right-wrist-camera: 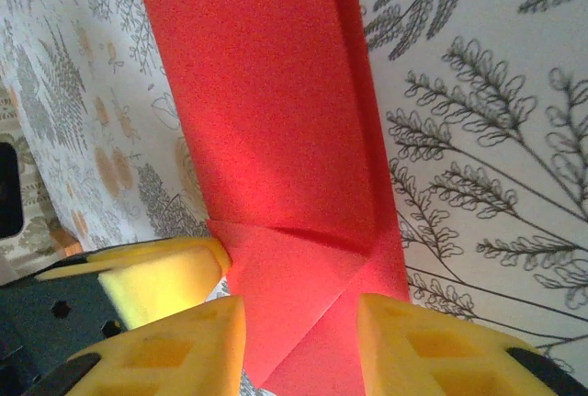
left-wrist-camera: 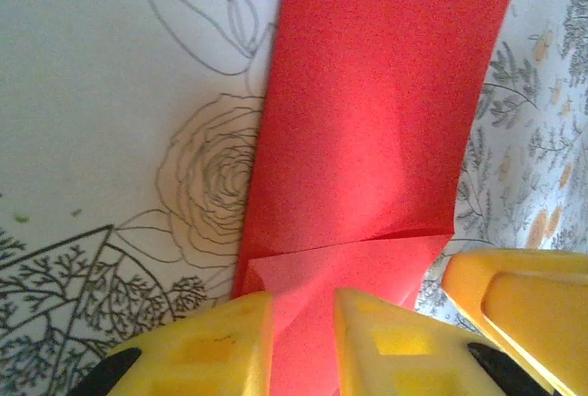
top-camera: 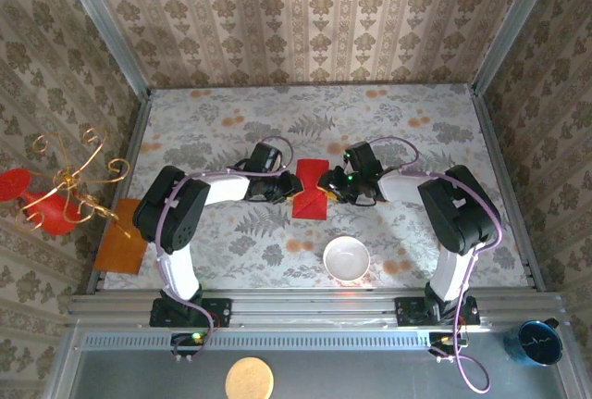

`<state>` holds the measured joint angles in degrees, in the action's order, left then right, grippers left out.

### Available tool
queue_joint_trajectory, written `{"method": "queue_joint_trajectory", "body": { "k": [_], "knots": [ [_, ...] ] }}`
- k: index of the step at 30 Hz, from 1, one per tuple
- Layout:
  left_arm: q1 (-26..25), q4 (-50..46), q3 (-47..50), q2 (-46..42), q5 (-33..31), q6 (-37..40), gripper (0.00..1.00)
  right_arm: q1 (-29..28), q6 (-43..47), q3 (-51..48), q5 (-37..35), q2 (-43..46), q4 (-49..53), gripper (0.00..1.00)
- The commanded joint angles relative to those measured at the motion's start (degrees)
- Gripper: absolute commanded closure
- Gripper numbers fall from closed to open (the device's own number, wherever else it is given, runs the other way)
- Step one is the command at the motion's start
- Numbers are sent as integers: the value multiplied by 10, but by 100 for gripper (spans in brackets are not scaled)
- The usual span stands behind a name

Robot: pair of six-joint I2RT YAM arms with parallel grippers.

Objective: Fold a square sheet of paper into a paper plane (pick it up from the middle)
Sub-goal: Fold the triangle a second time at the center of the table.

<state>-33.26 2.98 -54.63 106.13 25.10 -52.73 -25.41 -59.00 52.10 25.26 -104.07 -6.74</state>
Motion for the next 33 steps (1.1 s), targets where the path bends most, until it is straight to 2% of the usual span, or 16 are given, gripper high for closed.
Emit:
{"method": "queue_joint_trajectory", "body": {
  "k": [1, 6, 20, 33],
  "knots": [
    [4, 14, 11, 11, 6, -15, 76, -5, -11, -3, 11, -16, -15, 63],
    [5, 7, 12, 13, 5, -17, 76, -5, -14, -2, 15, -26, -25, 66],
    [6, 24, 28, 12, 6, -35, 76, -5, -39, 1, 21, -42, -41, 65],
    [6, 28, 31, 7, 10, -39, 76, -10, -54, -4, 40, -44, -103, 75]
  ]
}}
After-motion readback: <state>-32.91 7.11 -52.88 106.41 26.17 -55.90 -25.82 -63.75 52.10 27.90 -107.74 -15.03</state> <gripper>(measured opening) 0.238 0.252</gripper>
